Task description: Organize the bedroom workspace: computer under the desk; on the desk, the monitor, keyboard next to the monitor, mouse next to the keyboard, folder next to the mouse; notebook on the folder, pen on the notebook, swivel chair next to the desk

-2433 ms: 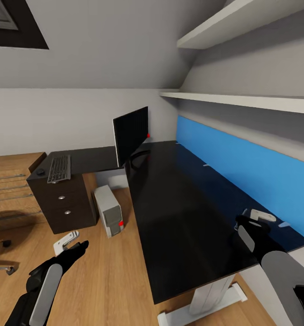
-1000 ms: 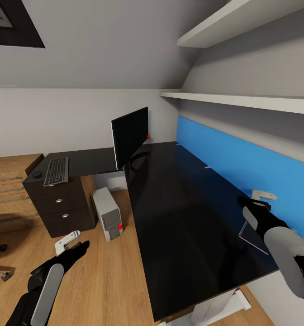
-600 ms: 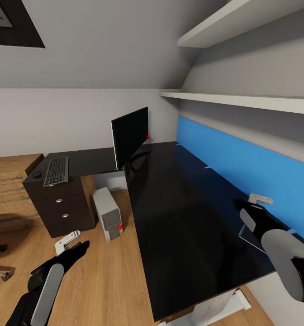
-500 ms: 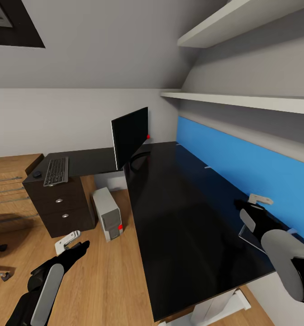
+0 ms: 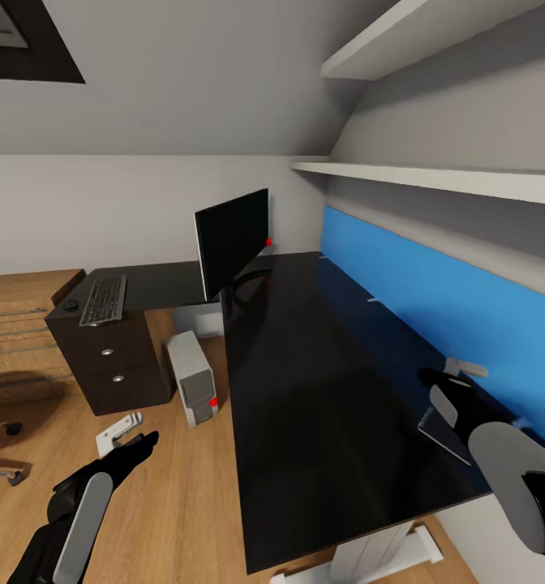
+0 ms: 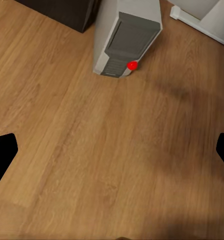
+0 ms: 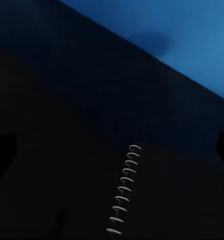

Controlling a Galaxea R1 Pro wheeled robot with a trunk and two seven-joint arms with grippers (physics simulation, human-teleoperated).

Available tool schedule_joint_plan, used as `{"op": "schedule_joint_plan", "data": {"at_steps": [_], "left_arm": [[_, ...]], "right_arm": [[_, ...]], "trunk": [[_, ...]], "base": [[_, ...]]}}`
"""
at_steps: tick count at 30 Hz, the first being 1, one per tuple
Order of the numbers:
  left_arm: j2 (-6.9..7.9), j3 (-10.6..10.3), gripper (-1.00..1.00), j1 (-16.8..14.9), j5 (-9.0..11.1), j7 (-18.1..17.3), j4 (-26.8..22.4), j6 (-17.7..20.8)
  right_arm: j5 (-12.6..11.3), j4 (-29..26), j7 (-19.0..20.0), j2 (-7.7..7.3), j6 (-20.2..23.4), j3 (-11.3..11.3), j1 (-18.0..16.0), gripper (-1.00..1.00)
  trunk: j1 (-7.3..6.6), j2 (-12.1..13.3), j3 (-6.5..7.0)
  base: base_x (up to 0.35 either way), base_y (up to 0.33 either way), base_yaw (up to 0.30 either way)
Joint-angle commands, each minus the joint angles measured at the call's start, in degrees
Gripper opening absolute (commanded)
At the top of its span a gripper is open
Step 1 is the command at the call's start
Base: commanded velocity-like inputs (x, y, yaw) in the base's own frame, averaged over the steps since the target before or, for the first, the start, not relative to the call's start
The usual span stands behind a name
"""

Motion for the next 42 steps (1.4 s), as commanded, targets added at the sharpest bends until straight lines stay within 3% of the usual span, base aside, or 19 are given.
{"op": "schedule_joint_plan", "data": {"at_steps": [1,7,15,42], "left_arm": [[0.0,0.02,1.0,-0.04,0.61,0.49,-0.08,0.17],[0.03,0.03,1.0,-0.04,0.6,0.51,-0.08,0.17],[1.14,0.11,1.0,-0.04,0.68,0.37,-0.16,0.17],[1.19,0.02,1.0,-0.04,0.71,0.34,-0.17,0.17]], "right_arm": [[-0.02,-0.13,-0.09,-0.01,0.26,-0.07,0.12,1.0],[0.02,-0.06,0.77,-0.01,-0.16,-0.02,0.5,1.0],[0.16,0.09,4.09,-0.01,-0.27,-0.06,0.68,1.0],[-0.07,0.38,4.48,-1.73,-0.07,-0.09,0.69,1.0]], "trunk": [[0.0,-0.03,-0.07],[0.0,-0.03,-0.17],[0.0,-0.03,-0.18],[0.0,-0.03,-0.18]], "base": [[0.0,-0.025,0.005],[0.0,-0.012,0.003],[0.178,0.0,0.0],[0.057,-0.066,0.0]]}}
